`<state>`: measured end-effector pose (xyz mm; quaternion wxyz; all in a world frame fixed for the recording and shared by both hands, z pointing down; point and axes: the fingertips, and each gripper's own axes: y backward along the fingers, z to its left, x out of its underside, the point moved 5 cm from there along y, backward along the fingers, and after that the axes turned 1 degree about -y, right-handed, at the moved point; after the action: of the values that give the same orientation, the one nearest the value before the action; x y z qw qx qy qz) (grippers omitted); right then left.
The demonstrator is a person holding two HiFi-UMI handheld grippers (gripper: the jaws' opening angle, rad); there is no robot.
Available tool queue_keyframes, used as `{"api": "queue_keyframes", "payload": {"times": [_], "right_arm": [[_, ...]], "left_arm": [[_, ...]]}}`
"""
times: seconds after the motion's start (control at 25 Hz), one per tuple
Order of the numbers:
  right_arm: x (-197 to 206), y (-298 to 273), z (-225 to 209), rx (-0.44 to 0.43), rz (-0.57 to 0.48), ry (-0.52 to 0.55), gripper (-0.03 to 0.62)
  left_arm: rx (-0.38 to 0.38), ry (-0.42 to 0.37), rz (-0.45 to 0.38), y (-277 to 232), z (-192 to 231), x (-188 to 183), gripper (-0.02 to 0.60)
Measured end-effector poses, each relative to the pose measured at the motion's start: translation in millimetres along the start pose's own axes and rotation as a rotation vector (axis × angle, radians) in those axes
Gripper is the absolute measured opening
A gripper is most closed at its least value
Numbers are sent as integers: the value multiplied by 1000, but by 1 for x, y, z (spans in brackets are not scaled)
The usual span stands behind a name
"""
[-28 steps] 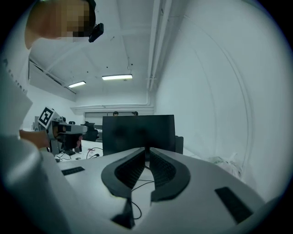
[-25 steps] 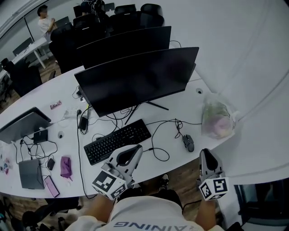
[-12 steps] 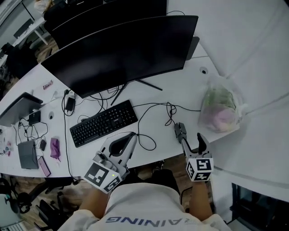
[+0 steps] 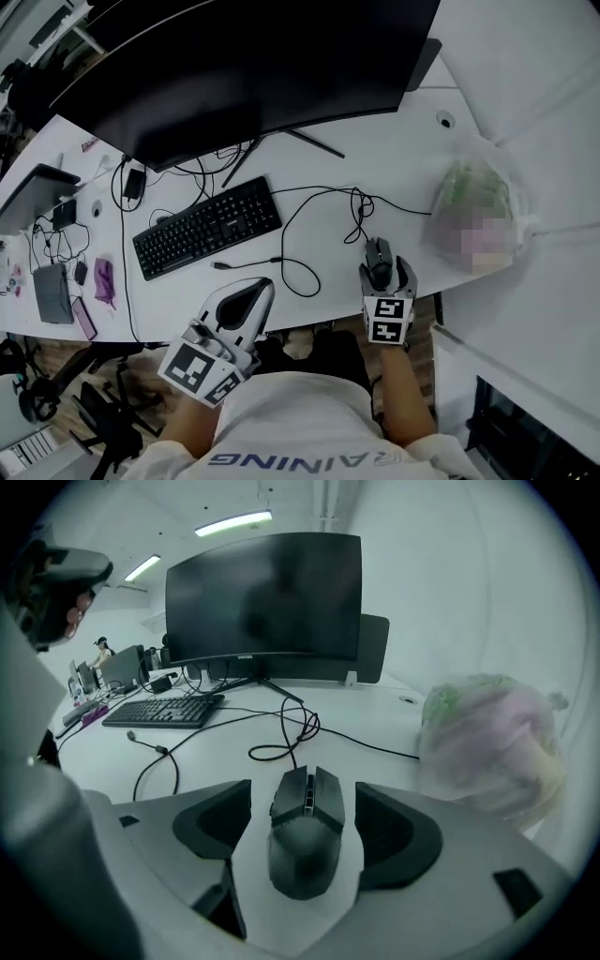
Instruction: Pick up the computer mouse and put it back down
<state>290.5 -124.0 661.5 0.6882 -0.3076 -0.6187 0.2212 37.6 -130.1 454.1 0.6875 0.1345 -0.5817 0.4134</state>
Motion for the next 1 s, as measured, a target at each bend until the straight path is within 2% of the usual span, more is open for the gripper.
{"api": "queue_keyframes", "payload": {"times": [0.32,0.56,0.64,0.8,1.0], "right_arm": [[19,-22,1,27,44,-36,337],[22,-31,-4,58,36,-58,334],[22,-32,-5,64,27,-49,311],[18,-27,-2,69,6,-41,307],[-3,-11,-1,78,-74,-36,305]], "left_arm": [[-20,15,33,-2,11,8,5],[-18,31,38,0,16,9,5],[-17,36,37,1,17,7,5],[-7,34,27,2,18,4,5],[5,11,5,8,17,-3,5]]}}
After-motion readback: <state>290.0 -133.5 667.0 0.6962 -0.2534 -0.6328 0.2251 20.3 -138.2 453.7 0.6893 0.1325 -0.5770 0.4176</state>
